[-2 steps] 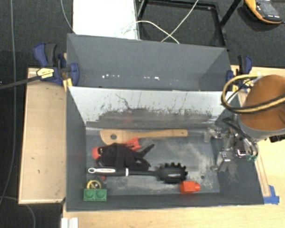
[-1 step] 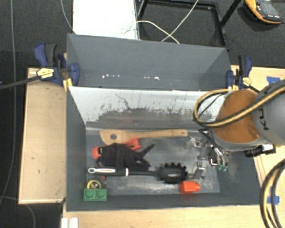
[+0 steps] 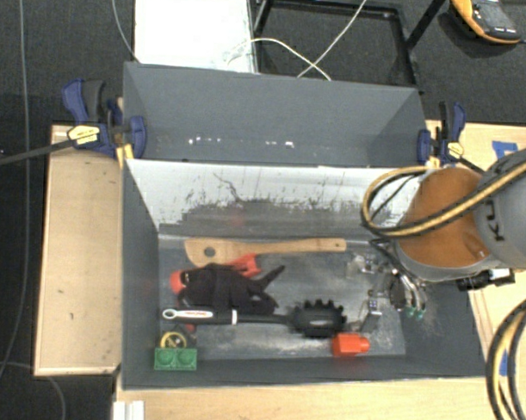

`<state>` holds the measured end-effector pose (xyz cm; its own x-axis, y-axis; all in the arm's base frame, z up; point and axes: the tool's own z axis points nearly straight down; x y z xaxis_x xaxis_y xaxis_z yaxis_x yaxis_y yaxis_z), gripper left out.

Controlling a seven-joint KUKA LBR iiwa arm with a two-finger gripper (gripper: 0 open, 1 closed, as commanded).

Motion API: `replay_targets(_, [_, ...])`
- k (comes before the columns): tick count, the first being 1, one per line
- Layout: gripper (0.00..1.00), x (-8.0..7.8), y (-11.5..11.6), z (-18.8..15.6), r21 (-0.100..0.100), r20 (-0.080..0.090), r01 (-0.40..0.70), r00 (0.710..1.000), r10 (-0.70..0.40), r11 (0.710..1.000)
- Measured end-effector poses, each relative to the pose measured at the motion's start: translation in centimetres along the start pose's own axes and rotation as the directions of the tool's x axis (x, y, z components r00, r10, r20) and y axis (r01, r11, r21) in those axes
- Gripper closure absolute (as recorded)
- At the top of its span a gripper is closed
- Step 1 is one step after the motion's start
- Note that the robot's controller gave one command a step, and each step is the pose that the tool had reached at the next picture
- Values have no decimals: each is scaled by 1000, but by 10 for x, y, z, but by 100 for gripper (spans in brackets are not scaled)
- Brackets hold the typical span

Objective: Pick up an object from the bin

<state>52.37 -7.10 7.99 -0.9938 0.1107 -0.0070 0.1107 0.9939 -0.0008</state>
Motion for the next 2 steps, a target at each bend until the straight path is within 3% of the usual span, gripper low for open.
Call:
replay_targets(1, [0, -2, 11, 3, -2, -1, -31, 1000, 31, 1000])
replay_targets(2, [0, 18, 28, 8, -1, 10, -8, 1000, 8, 1000])
